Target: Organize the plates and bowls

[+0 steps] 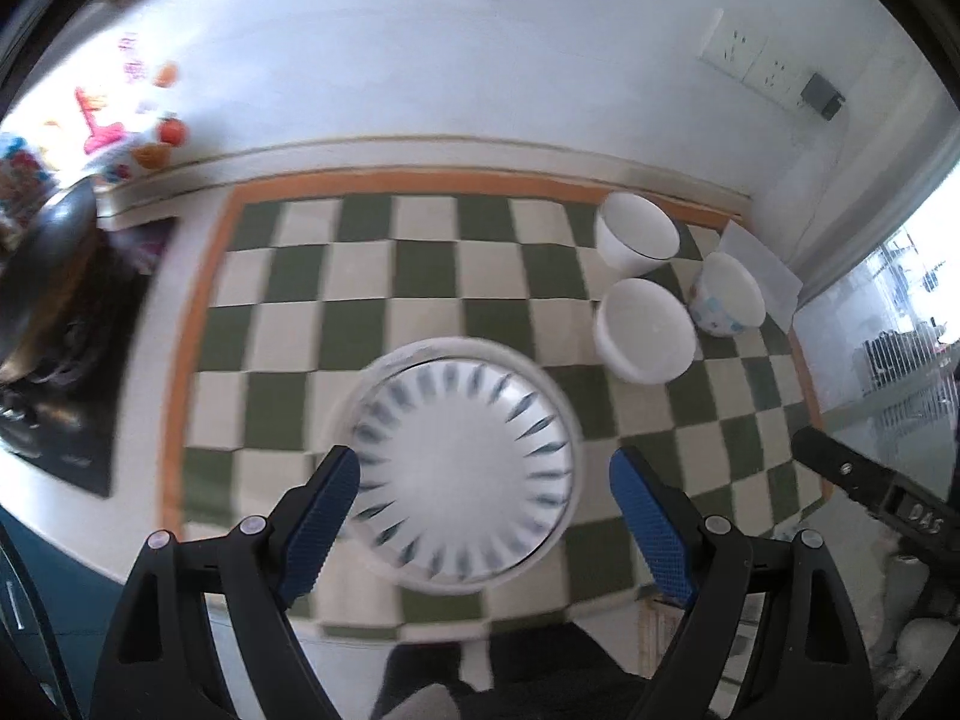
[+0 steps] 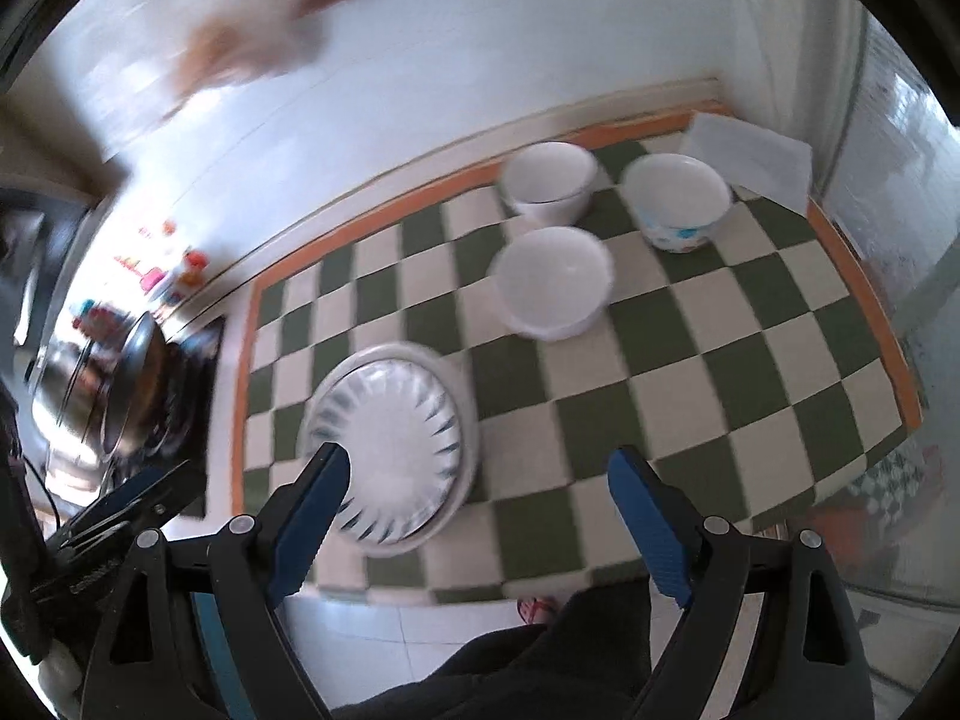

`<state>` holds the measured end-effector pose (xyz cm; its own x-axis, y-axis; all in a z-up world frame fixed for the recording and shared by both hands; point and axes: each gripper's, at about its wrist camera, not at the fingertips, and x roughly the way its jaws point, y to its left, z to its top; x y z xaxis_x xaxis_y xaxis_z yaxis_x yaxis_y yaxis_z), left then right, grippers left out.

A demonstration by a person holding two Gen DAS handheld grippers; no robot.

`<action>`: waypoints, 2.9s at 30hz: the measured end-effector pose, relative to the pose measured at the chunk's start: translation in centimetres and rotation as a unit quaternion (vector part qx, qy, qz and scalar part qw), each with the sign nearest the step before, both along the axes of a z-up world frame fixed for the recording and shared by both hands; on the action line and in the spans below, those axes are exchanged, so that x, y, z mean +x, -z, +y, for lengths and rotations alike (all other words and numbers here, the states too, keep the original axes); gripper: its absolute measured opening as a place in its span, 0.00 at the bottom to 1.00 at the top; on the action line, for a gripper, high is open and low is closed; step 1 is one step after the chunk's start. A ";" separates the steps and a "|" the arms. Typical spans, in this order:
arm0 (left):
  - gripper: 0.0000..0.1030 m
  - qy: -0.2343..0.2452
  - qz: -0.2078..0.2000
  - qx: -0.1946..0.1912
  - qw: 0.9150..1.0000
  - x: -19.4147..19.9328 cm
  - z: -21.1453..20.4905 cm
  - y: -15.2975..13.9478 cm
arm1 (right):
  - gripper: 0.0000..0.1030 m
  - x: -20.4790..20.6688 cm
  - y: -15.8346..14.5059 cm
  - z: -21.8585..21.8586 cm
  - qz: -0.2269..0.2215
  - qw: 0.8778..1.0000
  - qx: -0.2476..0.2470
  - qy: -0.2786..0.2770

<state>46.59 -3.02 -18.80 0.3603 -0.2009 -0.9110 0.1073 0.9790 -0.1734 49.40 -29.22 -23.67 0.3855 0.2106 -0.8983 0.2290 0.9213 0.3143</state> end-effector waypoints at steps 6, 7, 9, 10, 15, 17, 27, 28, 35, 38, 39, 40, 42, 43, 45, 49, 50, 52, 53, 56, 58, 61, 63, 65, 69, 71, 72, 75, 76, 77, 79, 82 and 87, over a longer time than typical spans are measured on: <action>0.83 0.012 0.088 -0.020 0.996 8.6 -6.1 5.3 | 0.88 7.4 6.6 -7.6 0.072 0.997 0.038 0.011; 0.83 0.009 0.094 -0.019 0.995 9.6 -6.9 6.0 | 0.88 8.6 7.7 -8.4 0.082 0.996 0.042 0.008; 0.83 0.005 0.113 -0.018 0.993 11.8 -8.4 7.7 | 0.88 10.6 9.7 -9.5 0.098 0.994 0.048 0.003; 0.83 0.003 0.122 -0.015 0.992 12.7 -9.0 8.5 | 0.88 11.7 10.8 -10.0 0.109 0.993 0.053 -0.001; 0.73 -0.005 0.165 -0.006 0.986 16.2 -11.4 12.5 | 0.87 16.3 15.4 -11.5 0.148 0.986 0.066 -0.027; 0.57 -0.004 0.180 -0.001 0.984 16.8 -12.1 13.6 | 0.86 17.7 16.5 -11.6 0.155 0.985 0.068 -0.043; 0.19 0.026 0.203 0.030 0.978 17.4 -13.9 15.8 | 0.52 21.0 19.2 -10.3 0.167 0.980 0.073 -0.083; 0.18 0.026 0.203 0.033 0.978 17.4 -13.9 15.8 | 0.42 21.1 19.3 -10.1 0.168 0.979 0.074 -0.085; 0.07 0.032 0.209 0.022 0.977 17.4 -13.8 15.9 | 0.09 21.2 19.4 -8.9 0.170 0.980 0.053 -0.084; 0.06 0.033 0.211 0.021 0.977 17.3 -13.2 16.1 | 0.09 21.1 19.5 -8.9 0.173 0.980 0.058 -0.078; 0.06 0.032 0.211 0.019 0.977 17.4 -13.1 16.1 | 0.09 21.1 19.5 -8.8 0.174 0.980 0.059 -0.077; 0.06 0.031 0.211 0.018 0.977 17.3 -13.0 16.0 | 0.09 21.1 19.5 -8.9 0.175 0.980 0.060 -0.075; 0.06 0.030 0.211 0.019 0.977 17.3 -13.1 15.8 | 0.09 21.0 19.4 -8.9 0.175 0.980 0.058 -0.075; 0.06 0.031 0.210 0.022 0.977 17.2 -13.1 15.7 | 0.09 21.0 19.4 -8.8 0.176 0.980 0.056 -0.075; 0.06 0.032 0.207 0.022 0.978 17.1 -13.4 15.4 | 0.09 20.9 19.3 -8.9 0.177 0.980 0.056 -0.077; 0.06 0.035 0.202 0.017 0.979 16.6 -13.5 14.2 | 0.09 20.6 18.7 -8.9 0.175 0.980 0.063 -0.075; 0.06 0.035 0.199 0.016 0.979 16.3 -13.5 13.8 | 0.09 20.5 18.6 -9.0 0.174 0.980 0.064 -0.075; 0.06 0.038 0.195 0.014 0.980 16.1 -13.7 13.0 | 0.09 20.2 18.0 -9.3 0.173 0.980 0.068 -0.075; 0.06 0.040 0.193 0.013 0.980 15.7 -13.7 12.8 | 0.09 20.0 17.7 -9.4 0.173 0.980 0.070 -0.076; 0.07 0.045 0.190 0.011 0.981 14.8 -14.1 11.9 | 0.09 19.0 16.6 -9.8 0.171 0.980 0.076 -0.076; 0.07 0.052 0.189 0.011 0.980 13.9 -14.2 11.5 | 0.09 18.1 15.8 -10.1 0.171 0.979 0.080 -0.076; 0.07 0.062 0.199 0.013 0.978 12.3 -14.8 11.7 | 0.09 16.2 14.9 -10.5 0.173 0.979 0.081 -0.075; 0.07 0.071 0.204 0.014 0.976 11.1 -15.4 12.1 | 0.09 14.9 14.7 -10.8 0.177 0.978 0.079 -0.075; 0.07 0.078 0.212 0.017 0.974 10.0 -15.9 12.8 | 0.09 13.4 14.8 -11.2 0.184 0.977 0.079 -0.072; 0.07 0.084 0.239 0.013 0.967 8.1 -16.5 14.5 | 0.09 10.8 16.1 -12.0 0.206 0.973 0.080 -0.066; 0.07 0.089 0.249 0.014 0.964 7.3 -16.7 15.2 | 0.09 9.7 17.0 -12.5 0.217 0.971 0.084 -0.060; 0.07 0.091 0.252 0.014 0.963 7.1 -16.8 15.4 | 0.09 9.3 17.3 -12.6 0.222 0.970 0.085 -0.059; 0.07 0.095 0.261 0.016 0.961 6.6 -17.3 16.0 | 0.09 8.0 18.3 -13.0 0.233 0.967 0.090 -0.052; 0.07 0.097 0.262 0.018 0.960 6.5 -17.5 16.1 | 0.09 7.7 18.5 -13.2 0.236 0.966 0.090 -0.051; 0.07 0.099 0.262 0.019 0.960 6.5 -17.6 16.3 | 0.09 7.6 18.7 -13.2 0.238 0.966 0.091 -0.051; 0.07 0.099 0.263 0.021 0.959 6.6 -17.8 16.4 | 0.09 7.4 19.0 -13.5 0.240 0.965 0.094 -0.047; 0.07 0.098 0.263 0.026 0.959 6.7 -18.2 16.4 | 0.10 7.5 19.6 -13.5 0.247 0.963 0.103 -0.041; 0.07 0.096 0.256 0.022 0.962 7.3 -17.9 14.7 | 0.14 8.3 19.8 -14.4 0.250 0.958 0.136 -0.030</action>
